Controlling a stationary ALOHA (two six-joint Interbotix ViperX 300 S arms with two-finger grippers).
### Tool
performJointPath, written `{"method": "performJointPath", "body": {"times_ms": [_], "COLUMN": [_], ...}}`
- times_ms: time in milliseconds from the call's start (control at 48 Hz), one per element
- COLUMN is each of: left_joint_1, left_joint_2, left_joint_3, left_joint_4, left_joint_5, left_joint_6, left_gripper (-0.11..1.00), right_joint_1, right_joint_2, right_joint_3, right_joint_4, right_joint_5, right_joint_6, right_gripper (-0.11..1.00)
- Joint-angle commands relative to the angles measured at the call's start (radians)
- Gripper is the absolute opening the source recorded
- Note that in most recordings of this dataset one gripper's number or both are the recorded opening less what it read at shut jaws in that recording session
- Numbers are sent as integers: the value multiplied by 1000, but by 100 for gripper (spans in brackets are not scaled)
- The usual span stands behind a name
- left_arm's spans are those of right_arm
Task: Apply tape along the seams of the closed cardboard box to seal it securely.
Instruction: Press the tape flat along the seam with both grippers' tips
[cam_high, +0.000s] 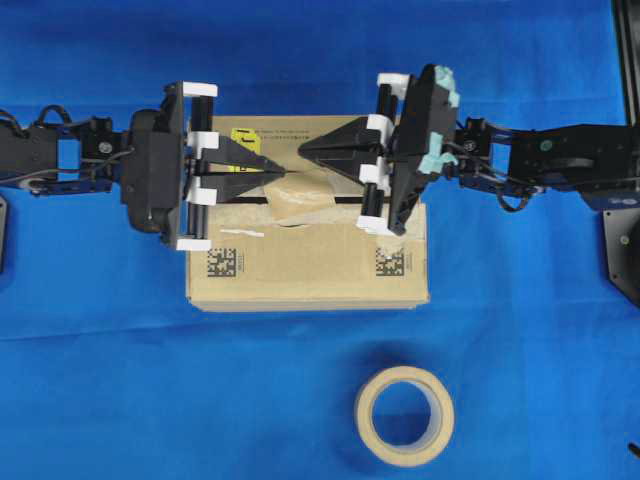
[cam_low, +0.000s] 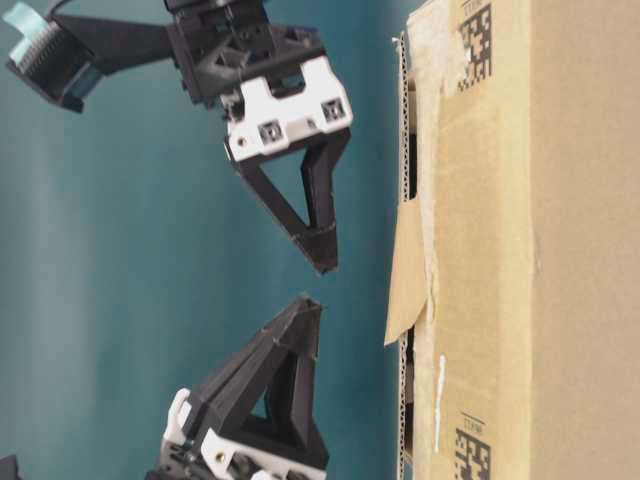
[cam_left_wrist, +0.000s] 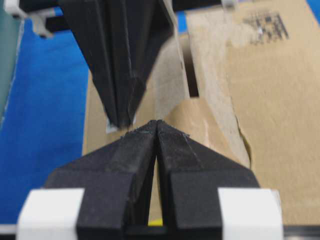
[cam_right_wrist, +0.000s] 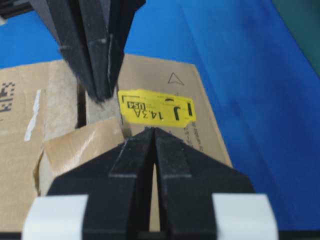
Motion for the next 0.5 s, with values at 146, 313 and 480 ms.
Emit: {"method": "performJointPath", "body": {"times_ms": [146, 313, 480], "left_joint_1": [-2, 5, 15], "left_joint_2": [55, 91, 130], "left_joint_3": [-41, -37, -29], "left_joint_4": [-2, -2, -2], "left_joint_5": [-20, -20, -20], "left_joint_6": [-67, -101, -144], "left_gripper": [0, 0, 0], "right_joint_1": [8, 25, 37], "right_joint_2": [23, 57, 95], "right_joint_3": [-35, -26, -23], "right_joint_4": [-5, 0, 11], "right_joint_5": [-3, -9, -8], "right_joint_6": [6, 23, 38], "right_gripper": [-2, -2, -2]}}
